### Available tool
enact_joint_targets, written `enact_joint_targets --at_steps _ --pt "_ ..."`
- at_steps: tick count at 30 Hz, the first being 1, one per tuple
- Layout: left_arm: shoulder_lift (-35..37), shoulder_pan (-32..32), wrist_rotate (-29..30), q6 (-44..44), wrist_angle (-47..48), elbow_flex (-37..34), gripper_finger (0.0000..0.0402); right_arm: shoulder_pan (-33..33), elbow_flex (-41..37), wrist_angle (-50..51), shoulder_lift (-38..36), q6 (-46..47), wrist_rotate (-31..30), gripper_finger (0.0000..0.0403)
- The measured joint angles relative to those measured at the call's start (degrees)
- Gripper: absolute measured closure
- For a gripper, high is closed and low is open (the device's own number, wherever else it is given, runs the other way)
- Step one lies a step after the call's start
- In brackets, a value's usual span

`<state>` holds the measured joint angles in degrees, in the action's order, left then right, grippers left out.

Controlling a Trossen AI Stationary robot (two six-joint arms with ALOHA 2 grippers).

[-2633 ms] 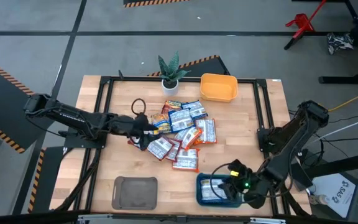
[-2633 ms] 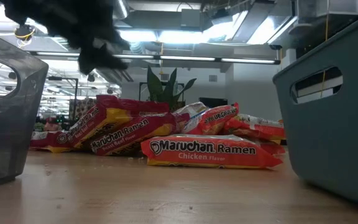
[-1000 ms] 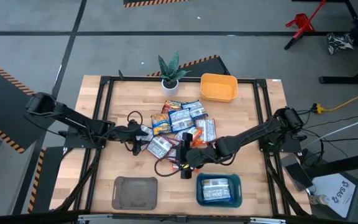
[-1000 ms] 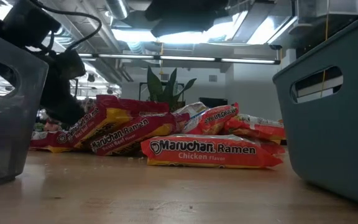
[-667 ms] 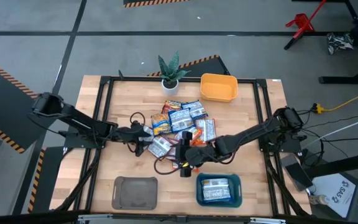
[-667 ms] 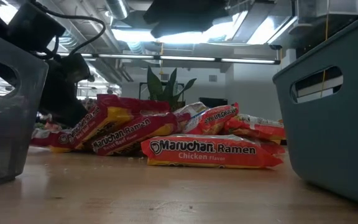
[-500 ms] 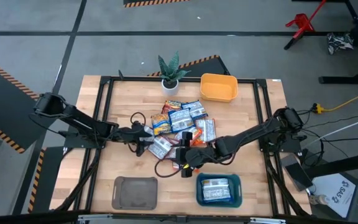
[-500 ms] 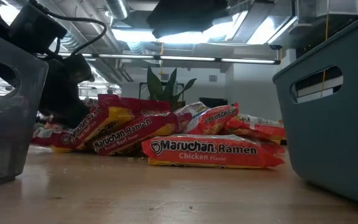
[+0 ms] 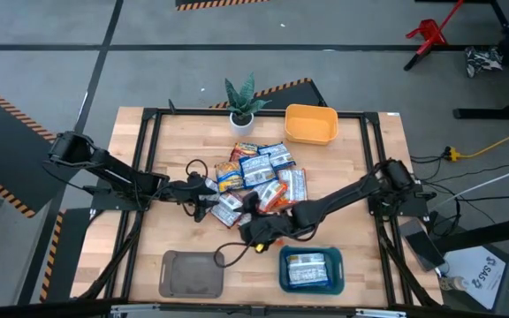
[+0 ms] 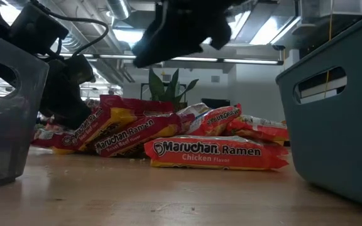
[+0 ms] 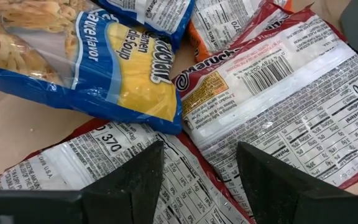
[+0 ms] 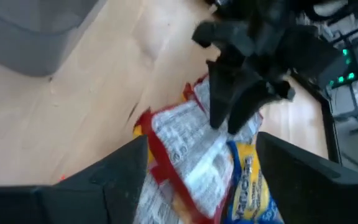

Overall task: Sort Maruchan noodles
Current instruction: Put the red noodle pack into the black bin

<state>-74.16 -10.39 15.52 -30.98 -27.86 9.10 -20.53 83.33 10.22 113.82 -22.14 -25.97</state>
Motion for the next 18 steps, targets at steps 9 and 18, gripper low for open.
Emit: enact_joint_targets --at_steps 9,18 --pt "-0.01 -0.02 -0.03 -0.39 0.83 0.03 0.0204 0.04 4.21 3.16 5.45 -4.21 0.56 0.0060" --pt "-0.03 0.00 -0.16 -0.44 0.76 -0.02 0.0204 1.69 4.41 2.48 8.04 -7.32 1.10 0.0059"
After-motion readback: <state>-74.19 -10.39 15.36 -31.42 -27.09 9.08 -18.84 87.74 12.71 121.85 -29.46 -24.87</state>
